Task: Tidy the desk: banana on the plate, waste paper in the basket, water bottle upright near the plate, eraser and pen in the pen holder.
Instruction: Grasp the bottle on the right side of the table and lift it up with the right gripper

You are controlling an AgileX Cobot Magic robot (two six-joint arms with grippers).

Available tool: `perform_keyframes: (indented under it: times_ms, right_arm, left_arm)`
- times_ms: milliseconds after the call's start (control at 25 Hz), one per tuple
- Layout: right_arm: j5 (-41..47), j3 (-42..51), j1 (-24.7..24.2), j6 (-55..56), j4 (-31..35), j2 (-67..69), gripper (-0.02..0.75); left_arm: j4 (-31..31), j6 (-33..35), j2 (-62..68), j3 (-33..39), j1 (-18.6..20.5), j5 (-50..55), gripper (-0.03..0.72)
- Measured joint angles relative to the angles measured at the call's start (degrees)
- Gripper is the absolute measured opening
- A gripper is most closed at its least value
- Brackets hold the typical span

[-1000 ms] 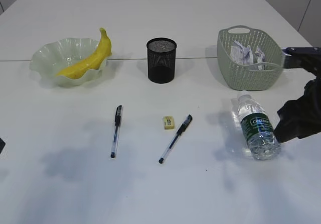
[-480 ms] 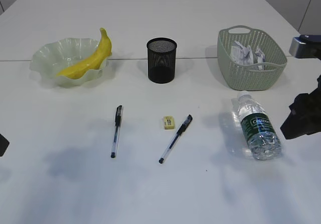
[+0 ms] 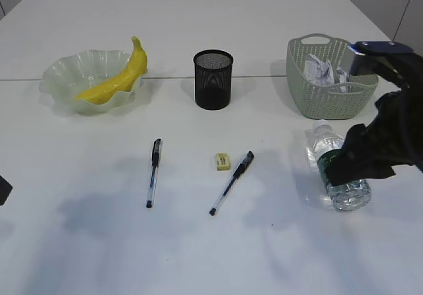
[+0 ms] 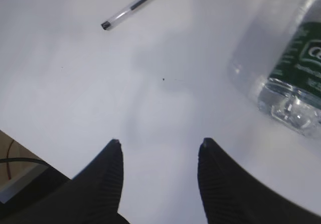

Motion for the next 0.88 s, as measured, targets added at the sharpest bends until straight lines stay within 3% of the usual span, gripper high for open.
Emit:
perform_keyframes:
  times_ms: [320, 880]
  right_arm:
    - [-5.35, -0.97, 9.3, -0.05, -1.24, 0.0, 0.365]
    - [-4.8, -10.67, 9.94, 1.56, -2.74, 8.66, 0.365]
  left_arm:
    - [0.0, 0.0, 0.0, 0.0, 0.0, -0.63, 0.435]
    - [0.0, 0.0, 0.0, 0.0, 0.0, -1.2, 0.435]
